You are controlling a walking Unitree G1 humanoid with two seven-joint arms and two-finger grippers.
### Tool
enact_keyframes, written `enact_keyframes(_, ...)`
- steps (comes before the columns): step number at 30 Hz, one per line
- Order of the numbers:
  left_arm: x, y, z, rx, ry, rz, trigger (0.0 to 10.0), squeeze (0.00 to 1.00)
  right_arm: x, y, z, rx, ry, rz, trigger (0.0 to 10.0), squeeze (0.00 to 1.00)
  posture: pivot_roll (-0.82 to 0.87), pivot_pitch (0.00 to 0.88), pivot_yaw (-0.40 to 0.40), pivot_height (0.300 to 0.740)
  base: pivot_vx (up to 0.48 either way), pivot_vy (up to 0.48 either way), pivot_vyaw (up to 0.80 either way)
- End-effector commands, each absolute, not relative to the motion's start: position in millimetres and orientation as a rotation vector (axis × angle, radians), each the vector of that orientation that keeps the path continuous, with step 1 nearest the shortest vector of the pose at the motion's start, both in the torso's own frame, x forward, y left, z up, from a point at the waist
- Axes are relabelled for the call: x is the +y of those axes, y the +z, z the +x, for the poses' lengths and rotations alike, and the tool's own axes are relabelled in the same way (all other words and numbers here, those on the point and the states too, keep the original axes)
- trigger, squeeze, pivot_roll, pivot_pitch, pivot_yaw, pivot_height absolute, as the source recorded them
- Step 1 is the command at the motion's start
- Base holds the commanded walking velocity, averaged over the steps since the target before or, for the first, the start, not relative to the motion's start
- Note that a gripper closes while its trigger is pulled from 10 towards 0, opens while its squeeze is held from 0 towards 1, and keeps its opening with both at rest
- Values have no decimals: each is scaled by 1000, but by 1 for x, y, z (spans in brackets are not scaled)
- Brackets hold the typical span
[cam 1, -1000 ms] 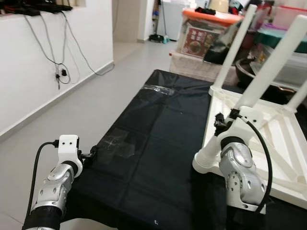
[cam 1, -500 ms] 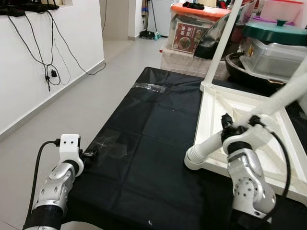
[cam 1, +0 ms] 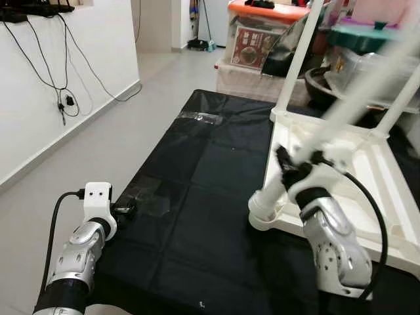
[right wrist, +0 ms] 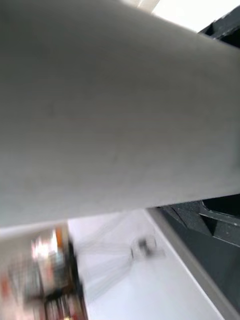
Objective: Building children table
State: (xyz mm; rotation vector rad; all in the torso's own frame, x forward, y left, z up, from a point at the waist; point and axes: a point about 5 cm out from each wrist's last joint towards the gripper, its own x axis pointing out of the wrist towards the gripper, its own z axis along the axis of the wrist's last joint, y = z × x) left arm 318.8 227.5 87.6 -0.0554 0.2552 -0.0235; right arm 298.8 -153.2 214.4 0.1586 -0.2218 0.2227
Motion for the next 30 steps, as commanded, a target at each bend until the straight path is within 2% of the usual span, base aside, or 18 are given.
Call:
enact_keyframes(1,224,77,316,300,-31,-55,10000,0,-146,225,296,-278,292,120,0,0,103,0,-96,740,0,0,0)
enact_keyframes(5,224,77,316,298,-31,-59,10000,0,-142,221,297,-251,409,38,0,0,107,0,-103,740,0,0,0)
enact_keyframes(12,224,76,316,299,-27,-60,10000,0,-141,215,298,-238,476,-15,0,0,110,0,-110,740,0,0,0)
enact_keyframes(15,224,75,315,300,-25,-61,10000,0,-148,212,303,-228,476,-39,0,0,113,0,-113,740,0,0,0)
enact_keyframes(16,224,75,315,301,-24,-61,10000,0,-158,210,309,-214,467,-54,0,0,114,0,-113,740,0,0,0)
enact_keyframes(24,225,75,315,301,-26,-59,10000,0,-175,213,318,-193,447,-43,0,0,108,0,-109,740,0,0,0)
enact_keyframes(30,224,74,315,305,-29,-59,10000,0,-191,211,325,-152,391,70,0,0,113,0,-108,740,0,0,0)
